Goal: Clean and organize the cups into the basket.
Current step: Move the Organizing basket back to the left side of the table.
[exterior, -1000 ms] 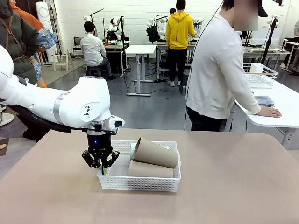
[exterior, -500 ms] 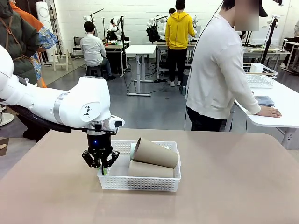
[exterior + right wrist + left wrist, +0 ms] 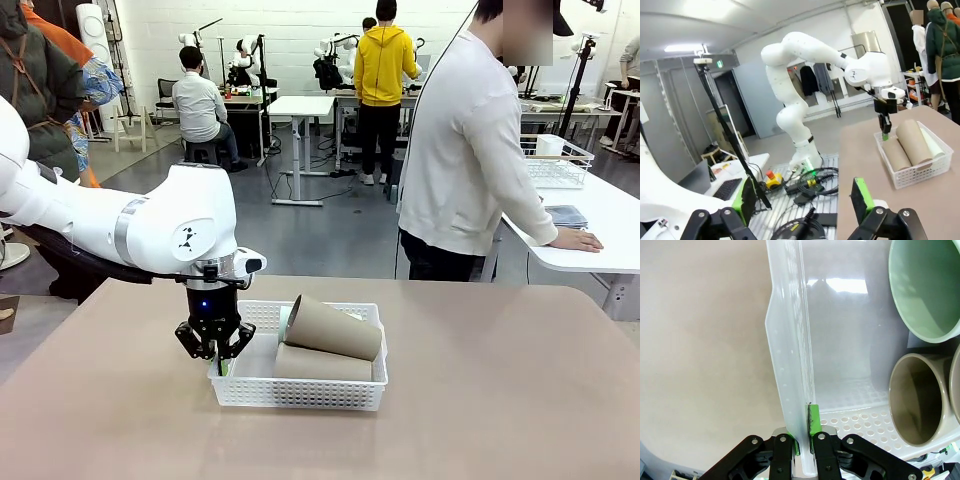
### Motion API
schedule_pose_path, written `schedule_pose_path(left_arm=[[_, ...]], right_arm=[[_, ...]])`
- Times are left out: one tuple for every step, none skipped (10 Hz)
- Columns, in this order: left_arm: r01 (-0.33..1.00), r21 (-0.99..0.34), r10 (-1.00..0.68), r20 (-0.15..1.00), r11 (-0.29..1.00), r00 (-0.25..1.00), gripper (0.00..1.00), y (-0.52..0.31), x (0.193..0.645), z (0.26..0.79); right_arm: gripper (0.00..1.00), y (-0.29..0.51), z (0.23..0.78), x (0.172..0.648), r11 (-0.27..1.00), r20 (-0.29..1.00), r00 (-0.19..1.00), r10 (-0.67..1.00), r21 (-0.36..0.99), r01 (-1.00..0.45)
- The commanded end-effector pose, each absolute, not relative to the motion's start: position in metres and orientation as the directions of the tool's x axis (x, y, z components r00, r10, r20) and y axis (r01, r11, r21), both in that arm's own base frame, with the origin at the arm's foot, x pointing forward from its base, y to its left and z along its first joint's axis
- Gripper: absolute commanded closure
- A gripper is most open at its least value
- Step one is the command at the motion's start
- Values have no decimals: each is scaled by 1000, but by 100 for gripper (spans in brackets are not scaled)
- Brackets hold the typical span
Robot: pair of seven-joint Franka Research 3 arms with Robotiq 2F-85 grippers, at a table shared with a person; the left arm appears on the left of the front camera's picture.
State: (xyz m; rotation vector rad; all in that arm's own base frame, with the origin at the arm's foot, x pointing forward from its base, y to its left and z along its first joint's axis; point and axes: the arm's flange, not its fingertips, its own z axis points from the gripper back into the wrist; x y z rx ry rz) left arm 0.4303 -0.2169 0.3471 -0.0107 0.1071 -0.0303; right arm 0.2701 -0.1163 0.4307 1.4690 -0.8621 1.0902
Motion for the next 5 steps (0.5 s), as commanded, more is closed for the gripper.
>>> schedule_pose_path(left_arm=[[33,-12,-34,-101,999,994,100,-218,430,349],[33,-12,-34,-101,999,994,100,-218,430,349],[33,-12,-34,-101,999,994,100,-218,430,349],[33,-12,-34,-101,999,994,100,-218,430,349],[33,-12,-34,-101,999,994,100,-218,430,349]], right_arm=[[0,-110,429,276,-161,957,282,64,289,-944],[0,-110,429,276,-161,957,282,64,289,-944],[0,-113,429,274,-169,951,304,56,309,-936],[0,-122,428,282,-121,922,386,35,388,-914],[0,-133,427,286,-26,865,502,14,503,-864]])
